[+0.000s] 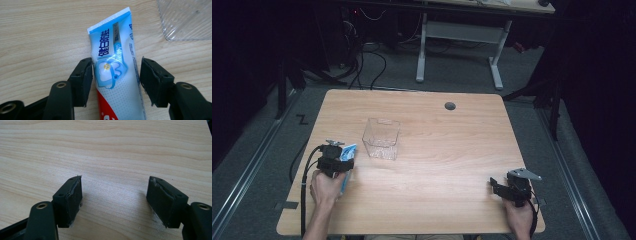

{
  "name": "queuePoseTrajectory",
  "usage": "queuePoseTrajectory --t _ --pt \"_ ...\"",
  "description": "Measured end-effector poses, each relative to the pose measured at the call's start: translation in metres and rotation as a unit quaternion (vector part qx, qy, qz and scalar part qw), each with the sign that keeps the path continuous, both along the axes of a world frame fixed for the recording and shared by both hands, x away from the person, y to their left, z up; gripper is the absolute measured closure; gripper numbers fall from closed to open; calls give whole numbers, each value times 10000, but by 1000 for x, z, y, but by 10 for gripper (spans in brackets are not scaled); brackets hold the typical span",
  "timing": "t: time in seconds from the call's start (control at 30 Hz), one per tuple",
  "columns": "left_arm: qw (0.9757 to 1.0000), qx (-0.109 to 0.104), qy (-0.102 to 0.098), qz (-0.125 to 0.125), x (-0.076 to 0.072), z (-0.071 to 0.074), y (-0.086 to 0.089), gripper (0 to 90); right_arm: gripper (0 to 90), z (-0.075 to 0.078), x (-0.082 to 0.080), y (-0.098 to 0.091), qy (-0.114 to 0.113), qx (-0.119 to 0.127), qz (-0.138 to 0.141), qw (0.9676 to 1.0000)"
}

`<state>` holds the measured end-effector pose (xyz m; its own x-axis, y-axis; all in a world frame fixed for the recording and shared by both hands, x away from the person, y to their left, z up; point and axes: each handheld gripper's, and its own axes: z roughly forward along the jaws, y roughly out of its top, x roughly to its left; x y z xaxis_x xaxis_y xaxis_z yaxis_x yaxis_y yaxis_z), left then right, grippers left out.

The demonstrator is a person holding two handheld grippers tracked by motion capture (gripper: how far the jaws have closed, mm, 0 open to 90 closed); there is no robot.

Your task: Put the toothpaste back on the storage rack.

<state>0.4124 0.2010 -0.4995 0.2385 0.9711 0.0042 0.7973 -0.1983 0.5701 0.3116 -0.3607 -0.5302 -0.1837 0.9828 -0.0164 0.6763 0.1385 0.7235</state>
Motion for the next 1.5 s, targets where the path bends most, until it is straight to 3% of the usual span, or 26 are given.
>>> queuePoseTrajectory --t 0.23,0.6,1.13,1.5 --pt "9999 92 146 9 7 -3 -2 424 288 0 0 0 0 2 1 10000" --pt "9995 16 301 51 13 -9 -2 442 288 0 0 0 1 6 0 10000" --pt "9993 -16 330 178 14 -10 -2 510 288 0 0 0 17 8 -8 10000" --pt "9987 -244 395 214 15 -9 3 583 288 0 -1 0 16 13 -5 10000"
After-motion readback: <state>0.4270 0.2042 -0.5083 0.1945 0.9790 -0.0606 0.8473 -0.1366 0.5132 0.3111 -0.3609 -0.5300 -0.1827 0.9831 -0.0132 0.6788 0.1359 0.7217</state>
